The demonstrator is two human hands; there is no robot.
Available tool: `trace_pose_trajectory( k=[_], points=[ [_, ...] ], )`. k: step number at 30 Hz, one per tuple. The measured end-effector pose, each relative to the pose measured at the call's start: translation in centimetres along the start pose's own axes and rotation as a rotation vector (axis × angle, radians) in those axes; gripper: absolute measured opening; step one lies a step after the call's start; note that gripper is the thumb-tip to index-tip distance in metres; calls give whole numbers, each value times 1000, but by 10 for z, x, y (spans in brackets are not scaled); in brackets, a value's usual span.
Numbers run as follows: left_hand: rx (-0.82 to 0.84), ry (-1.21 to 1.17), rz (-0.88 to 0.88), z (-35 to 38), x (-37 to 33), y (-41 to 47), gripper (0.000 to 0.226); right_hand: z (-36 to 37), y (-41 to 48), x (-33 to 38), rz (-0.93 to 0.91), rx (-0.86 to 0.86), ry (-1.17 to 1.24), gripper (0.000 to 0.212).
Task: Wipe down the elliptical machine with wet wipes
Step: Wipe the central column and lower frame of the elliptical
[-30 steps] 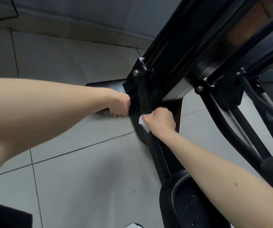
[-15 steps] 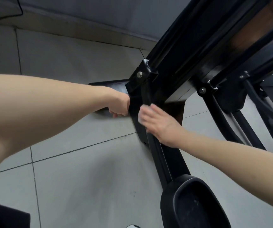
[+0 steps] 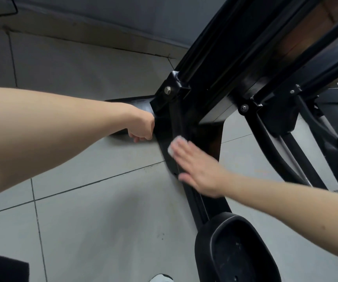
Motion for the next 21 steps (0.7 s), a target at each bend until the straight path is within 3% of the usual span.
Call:
trace_pose_trajectory(
  k=[4,6,11,14,16,21],
  points=[
    [2,8,5,-3,1,-2,19,22,-59,23,-231,209,100,62],
    [6,12,-6,-4,5,-2,18,12,-49,5,-291,178,70,60],
    [1,19,-36,-2,5,1,21,-21,35,-40,-8,-107,32,69],
    [7,17,-34,3,-3,2,25,-23,48,-39,96,-153,36,71],
    [14,30,-25,5,-7,2,26,-12,30,-28,10,-93,30,68],
    [18,41,-23,6,-8,5,24,6,-52,14,-421,198,171,45]
  ],
)
Point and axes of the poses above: each hand's wrist, its own y-axis towards the middle knuckle, its own z-axis out of the palm, x = y × z, the point moved 4 cm from there along y, towards the middle knuckle, and after that the axes turned 10 degrees about -z, right-handed, at the moved point
